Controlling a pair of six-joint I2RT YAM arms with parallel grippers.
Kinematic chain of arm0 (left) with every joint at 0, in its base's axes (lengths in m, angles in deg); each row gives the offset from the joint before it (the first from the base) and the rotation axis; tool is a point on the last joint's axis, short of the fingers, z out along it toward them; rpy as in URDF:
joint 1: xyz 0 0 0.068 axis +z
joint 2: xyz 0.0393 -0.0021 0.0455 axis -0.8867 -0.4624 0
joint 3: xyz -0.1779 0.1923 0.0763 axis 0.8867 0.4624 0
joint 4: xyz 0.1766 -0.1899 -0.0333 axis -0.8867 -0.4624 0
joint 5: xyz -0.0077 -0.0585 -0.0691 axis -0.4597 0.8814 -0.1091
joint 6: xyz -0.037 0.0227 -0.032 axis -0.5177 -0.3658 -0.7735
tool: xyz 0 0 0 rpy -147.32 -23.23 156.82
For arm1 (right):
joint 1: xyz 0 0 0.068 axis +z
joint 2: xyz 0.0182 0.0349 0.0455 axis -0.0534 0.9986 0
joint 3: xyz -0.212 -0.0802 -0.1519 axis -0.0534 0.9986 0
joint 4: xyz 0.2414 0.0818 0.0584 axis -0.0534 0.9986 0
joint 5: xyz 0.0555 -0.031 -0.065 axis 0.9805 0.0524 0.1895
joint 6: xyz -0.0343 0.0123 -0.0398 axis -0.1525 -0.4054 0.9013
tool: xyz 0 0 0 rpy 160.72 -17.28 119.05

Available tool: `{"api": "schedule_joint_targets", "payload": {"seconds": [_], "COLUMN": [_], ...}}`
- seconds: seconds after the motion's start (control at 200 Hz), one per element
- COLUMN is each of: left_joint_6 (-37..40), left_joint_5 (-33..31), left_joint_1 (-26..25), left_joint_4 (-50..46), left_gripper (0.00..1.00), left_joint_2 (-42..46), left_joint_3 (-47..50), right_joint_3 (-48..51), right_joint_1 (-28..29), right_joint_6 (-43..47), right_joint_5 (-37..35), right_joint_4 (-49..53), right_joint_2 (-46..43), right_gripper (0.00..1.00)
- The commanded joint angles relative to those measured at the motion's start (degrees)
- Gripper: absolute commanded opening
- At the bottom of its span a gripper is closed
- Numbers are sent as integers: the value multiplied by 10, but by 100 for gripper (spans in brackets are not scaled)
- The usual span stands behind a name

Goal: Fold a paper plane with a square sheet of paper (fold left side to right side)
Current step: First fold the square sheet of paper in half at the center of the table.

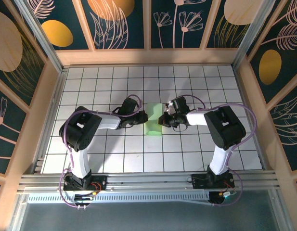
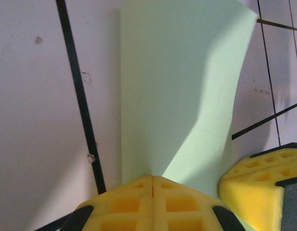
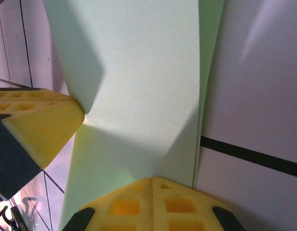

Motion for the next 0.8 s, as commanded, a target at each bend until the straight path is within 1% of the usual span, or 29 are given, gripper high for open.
{"api": "schedule_joint_targets", "payload": {"seconds": [0.0, 0.17, 0.34, 0.49, 0.661, 0.796], "left_joint_6": [18, 30, 38, 44, 44, 42], "left_joint_5": [-5, -22, -25, -25, 22, 49], "left_joint_1": [9, 19, 29, 30, 24, 5], "left_joint_4": [18, 4, -1, -5, 18, 25], "left_gripper": [0, 0, 0, 0, 0, 0], "left_joint_2": [-10, -3, 9, 48, 79, 64], "left_joint_3": [10, 20, 28, 33, 37, 28], "right_joint_3": [16, 17, 16, 16, 14, 15], "right_joint_1": [3, 3, 4, 3, 3, 4], "right_joint_6": [20, 21, 22, 22, 22, 22], "right_joint_5": [-91, -92, -91, -89, -89, -89], "right_joint_4": [67, 67, 68, 66, 66, 66], "right_joint_2": [39, 39, 39, 37, 37, 38], "right_gripper": [0, 0, 0, 0, 0, 0]}}
